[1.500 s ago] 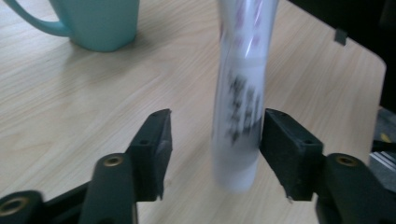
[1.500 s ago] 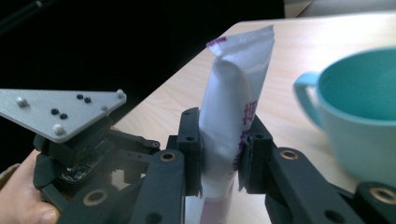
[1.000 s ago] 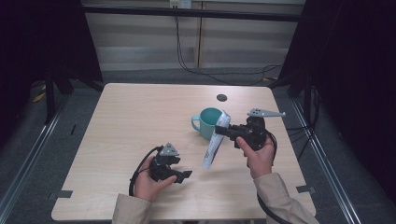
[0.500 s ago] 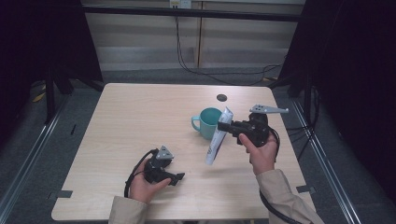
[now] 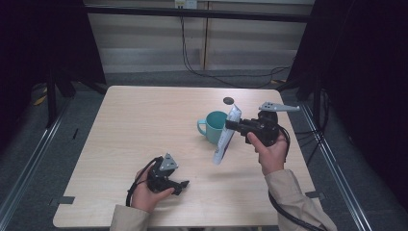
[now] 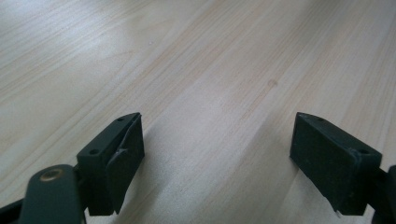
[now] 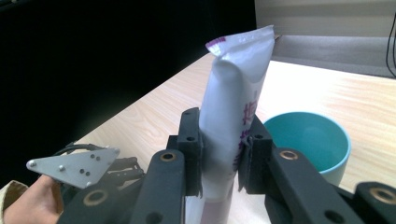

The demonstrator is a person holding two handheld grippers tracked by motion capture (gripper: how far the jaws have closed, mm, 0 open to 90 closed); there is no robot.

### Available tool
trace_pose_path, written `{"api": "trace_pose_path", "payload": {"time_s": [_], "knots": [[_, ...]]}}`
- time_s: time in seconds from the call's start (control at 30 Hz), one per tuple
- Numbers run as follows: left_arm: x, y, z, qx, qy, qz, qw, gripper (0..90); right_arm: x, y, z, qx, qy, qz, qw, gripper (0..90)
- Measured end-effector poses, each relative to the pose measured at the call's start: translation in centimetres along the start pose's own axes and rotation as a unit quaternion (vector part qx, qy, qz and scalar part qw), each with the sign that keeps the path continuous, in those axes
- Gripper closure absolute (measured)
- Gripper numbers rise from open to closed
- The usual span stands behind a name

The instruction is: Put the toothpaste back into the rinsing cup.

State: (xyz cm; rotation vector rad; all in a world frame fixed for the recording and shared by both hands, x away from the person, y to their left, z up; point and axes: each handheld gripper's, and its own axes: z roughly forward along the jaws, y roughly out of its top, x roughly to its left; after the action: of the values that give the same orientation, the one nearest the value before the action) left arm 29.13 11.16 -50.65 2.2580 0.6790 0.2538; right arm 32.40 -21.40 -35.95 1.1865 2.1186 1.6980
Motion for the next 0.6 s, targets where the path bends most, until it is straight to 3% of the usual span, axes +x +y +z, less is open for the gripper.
{"api": "trace_pose_path", "payload": {"time_s": [0.6], "knots": [[-0.2, -0.1, 0.2, 0.001, -0.012, 0.009, 0.9999, 7.3, -0.5, 2.1, -0.3, -0.016, -0.011, -0.010, 0.9998, 73.6]]}}
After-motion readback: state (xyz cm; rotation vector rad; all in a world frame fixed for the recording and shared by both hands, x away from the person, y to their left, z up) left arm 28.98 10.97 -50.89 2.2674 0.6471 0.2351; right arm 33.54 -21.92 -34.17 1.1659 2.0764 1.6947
